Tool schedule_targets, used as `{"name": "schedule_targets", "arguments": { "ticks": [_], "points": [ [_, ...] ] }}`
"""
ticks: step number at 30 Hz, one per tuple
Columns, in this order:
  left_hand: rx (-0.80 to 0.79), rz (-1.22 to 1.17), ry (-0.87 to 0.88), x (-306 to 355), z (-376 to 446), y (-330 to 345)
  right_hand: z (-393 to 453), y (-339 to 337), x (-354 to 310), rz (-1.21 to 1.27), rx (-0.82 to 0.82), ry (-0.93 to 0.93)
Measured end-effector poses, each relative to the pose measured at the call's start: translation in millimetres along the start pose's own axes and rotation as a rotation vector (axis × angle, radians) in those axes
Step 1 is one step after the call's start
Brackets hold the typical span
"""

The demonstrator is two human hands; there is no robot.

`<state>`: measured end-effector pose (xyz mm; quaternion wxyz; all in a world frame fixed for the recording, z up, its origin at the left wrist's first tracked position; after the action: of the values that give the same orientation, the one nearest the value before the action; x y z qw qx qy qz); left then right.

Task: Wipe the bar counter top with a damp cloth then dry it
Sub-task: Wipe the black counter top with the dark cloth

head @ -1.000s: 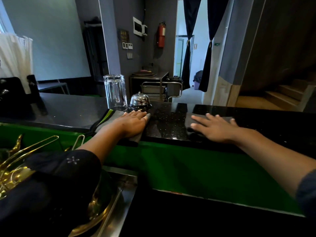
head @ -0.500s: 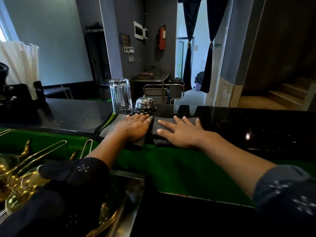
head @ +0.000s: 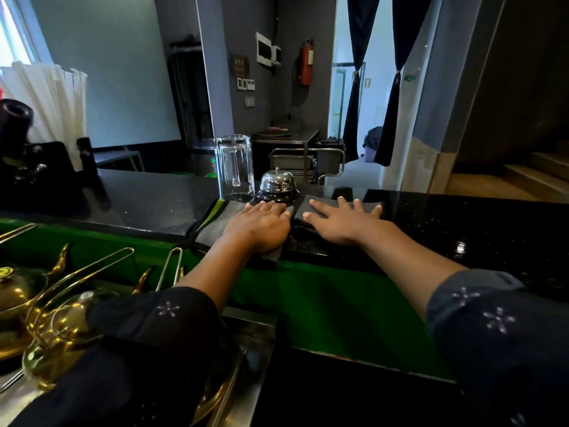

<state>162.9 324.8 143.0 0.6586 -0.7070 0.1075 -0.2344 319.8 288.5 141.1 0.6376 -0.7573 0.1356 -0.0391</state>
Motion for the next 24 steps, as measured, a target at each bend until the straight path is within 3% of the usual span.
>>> {"name": "schedule_targets", "arguments": {
  "ticks": [6, 15, 19, 24],
  "points": [
    [-0.003, -0.01, -0.009, 1.9, -3.8, -1.0, -19.1, 8.5, 5.6, -0.01, -0.003, -0.062],
    [0.007, -0.01, 0.02, -1.2, 1.6, 2.2, 65.2, -17.0, 5.0, 0.003, -0.001, 0.059],
    [0.003, 0.009, 0.049, -1.3, 2.8, 1.7, 83.4, -23.5, 26.1, 0.014, -0.005, 0.053],
    [0.027, 0.016, 0.028, -3.7, 2.8, 3.4, 76.1, -29.7, 72.5, 0.027, -0.001, 0.2]
  ]
}}
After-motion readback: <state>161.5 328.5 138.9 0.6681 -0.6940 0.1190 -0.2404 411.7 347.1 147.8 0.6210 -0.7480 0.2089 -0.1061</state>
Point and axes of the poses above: each hand's wrist, its own z-axis towards the middle knuckle, its own y-axis out of the palm, x = y × z, the point moved 5 cm from there along z, towards the middle knuckle, and after that the axes turned 6 degrees about -x, right-handed, at the moved point
